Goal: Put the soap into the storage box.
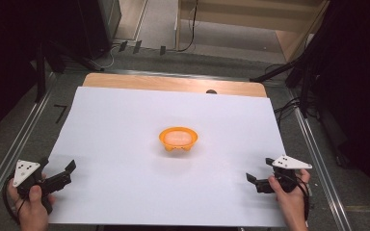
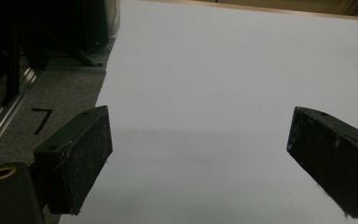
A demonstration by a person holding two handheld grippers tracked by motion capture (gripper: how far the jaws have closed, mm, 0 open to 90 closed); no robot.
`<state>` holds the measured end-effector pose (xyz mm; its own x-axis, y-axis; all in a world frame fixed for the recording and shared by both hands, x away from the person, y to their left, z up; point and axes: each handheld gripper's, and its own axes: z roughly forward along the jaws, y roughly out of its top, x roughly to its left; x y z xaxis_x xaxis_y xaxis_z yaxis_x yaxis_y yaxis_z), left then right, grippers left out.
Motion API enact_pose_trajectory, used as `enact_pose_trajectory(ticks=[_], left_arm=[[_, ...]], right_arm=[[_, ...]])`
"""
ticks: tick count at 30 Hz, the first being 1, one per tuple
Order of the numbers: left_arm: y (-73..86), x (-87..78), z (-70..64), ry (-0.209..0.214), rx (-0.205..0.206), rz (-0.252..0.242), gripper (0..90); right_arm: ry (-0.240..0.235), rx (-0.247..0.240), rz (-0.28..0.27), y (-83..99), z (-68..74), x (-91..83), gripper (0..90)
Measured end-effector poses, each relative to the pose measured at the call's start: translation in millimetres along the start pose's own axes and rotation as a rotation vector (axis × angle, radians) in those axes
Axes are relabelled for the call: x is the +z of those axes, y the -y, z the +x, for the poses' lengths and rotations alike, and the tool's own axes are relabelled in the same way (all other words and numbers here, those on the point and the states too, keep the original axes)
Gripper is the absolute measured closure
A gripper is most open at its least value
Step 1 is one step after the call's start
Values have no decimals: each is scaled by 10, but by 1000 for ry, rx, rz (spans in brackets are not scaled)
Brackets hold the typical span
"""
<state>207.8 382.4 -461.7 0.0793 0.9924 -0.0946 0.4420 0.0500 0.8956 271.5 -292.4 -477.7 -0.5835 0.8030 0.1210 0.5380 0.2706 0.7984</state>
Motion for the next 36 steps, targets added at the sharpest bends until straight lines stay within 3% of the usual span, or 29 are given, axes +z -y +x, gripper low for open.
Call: enact_pose_trajectory(ticks=[7,13,17,25,29,33,36], left_arm=[[-1,-1,1,1,-1,1,74],[0,-2,4,3,-3,0,73],[1,-4,8,4,-7,-4,73],[1,-8,12,7,-11,-5,74],[2,-8,13,7,-11,-5,73],[0,-5,13,9,-10,-2,73],[-2,-1,7,8,-5,2,73]], right_arm=[[9,20,-19,146,-73,-125,0],[44,26,-23,270,-125,-232,0],[51,40,-65,326,-157,-329,0],[80,58,-77,433,-195,-458,0],[78,75,-115,494,-208,-533,0],[97,44,-152,540,-166,-564,0],[96,25,-121,533,-146,-532,0]])
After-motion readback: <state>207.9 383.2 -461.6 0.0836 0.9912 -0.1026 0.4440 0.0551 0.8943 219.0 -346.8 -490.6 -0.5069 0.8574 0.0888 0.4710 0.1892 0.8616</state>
